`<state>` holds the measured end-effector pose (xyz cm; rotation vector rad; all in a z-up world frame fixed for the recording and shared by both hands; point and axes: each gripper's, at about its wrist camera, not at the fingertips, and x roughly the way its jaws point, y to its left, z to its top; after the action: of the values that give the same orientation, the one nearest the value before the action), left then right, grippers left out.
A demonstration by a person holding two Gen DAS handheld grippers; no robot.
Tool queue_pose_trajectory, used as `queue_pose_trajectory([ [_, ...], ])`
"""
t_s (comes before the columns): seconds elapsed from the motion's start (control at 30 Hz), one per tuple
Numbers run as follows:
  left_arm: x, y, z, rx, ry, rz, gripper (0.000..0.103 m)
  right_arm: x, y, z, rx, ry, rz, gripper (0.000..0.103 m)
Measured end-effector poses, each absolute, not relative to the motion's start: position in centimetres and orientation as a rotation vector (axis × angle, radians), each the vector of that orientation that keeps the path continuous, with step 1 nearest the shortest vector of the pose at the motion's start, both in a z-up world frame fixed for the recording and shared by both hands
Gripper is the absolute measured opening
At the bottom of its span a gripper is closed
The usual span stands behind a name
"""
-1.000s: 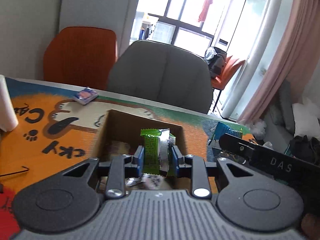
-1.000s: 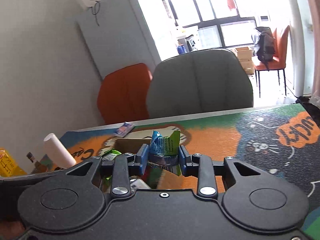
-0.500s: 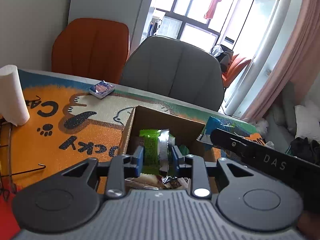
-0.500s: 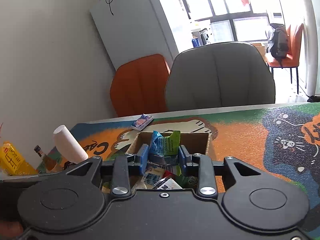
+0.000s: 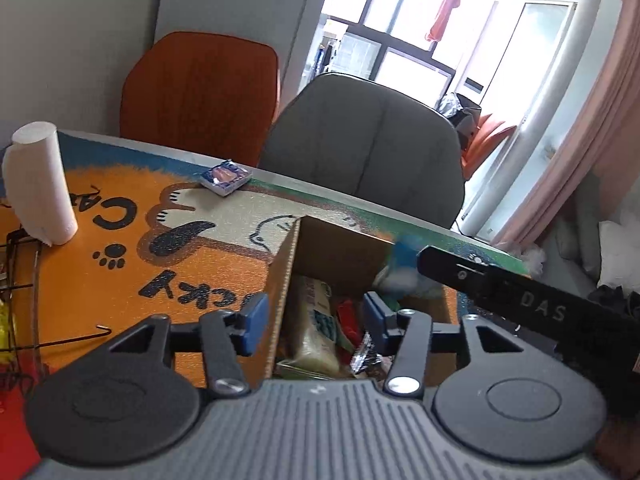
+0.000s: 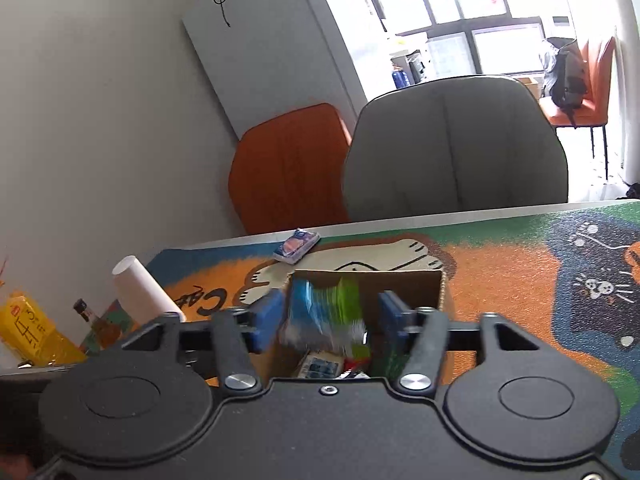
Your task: Organize snacks
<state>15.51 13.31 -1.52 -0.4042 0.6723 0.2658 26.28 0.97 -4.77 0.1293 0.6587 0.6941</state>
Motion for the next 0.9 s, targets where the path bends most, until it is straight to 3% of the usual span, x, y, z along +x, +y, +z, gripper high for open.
queue_pose_trajectory([
  [0.2,15.0,13.8,-1.7,-0.404,0.663,0.286,0.072,25.9,0.2,-4.9,0.137,0.688,0.666,0.063],
  [0.43,14.4,13.5,-1.8,-0.406,0.655,0.277,0.085,24.6,-1.3,-4.6,0.124,0.683,0.634,0.08],
  [0.53,14.0,13.1,-1.7,-0.399,0.65,0.268,0.088,24.1,-2.5,-4.3,0.137,0.671,0.611,0.096],
  [0.6,13.7,12.7,-1.7,-0.396,0.647,0.264,0.09,23.7,-3.4,-4.0,0.146,0.657,0.598,0.1],
  [0.9,12.7,10.7,-1.9,-0.353,0.627,0.227,0.103,21.9,-6.7,-3.3,0.098,0.651,0.548,0.103],
])
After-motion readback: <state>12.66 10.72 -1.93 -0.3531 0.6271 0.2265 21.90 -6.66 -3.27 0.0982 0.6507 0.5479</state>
